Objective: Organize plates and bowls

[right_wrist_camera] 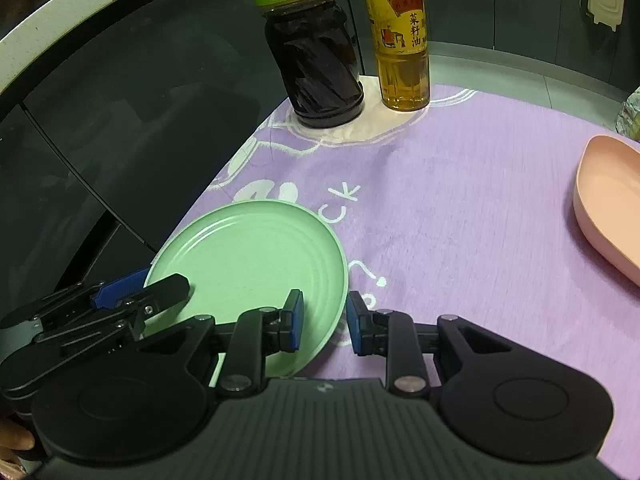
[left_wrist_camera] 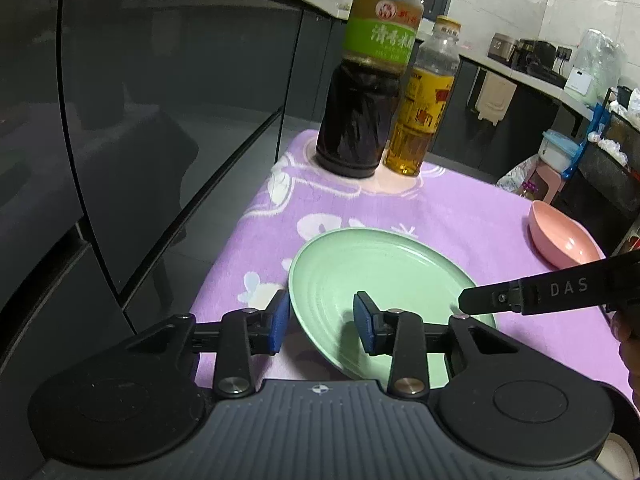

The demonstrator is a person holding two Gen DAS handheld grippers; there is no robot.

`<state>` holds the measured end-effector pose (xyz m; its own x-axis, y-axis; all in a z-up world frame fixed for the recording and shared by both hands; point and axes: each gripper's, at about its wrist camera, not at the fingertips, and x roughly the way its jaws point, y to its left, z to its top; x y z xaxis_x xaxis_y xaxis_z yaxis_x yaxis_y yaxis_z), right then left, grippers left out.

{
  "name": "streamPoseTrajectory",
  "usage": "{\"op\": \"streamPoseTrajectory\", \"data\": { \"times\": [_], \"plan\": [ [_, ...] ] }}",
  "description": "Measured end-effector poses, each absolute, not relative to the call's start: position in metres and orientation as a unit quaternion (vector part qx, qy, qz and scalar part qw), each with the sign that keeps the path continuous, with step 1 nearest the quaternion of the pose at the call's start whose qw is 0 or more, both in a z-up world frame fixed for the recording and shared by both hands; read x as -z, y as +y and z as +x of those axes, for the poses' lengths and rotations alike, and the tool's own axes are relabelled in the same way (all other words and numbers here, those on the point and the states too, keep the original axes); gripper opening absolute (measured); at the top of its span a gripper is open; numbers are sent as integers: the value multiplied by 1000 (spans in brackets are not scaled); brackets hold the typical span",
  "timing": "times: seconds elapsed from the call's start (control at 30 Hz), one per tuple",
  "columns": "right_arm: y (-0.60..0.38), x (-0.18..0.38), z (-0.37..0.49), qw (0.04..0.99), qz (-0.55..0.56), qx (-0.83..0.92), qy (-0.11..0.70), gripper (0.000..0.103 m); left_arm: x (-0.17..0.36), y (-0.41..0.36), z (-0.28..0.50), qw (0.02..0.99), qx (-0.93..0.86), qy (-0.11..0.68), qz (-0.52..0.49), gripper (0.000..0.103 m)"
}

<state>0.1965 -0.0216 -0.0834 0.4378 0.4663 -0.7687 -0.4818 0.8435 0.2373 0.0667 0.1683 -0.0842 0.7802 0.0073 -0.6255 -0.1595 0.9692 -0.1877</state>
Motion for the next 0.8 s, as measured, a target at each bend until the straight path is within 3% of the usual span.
{"op": "streamPoseTrajectory", "data": {
  "times": [0.2, 0.8],
  "plan": [
    [-21, 92, 197, 842, -6, -278, 463, 14, 91, 169, 68, 929, -46, 348, -115, 33],
    [-55, 80, 189, 854, 26, -272, 442, 14, 57, 141, 59, 946, -25, 309, -95, 35]
  ]
}}
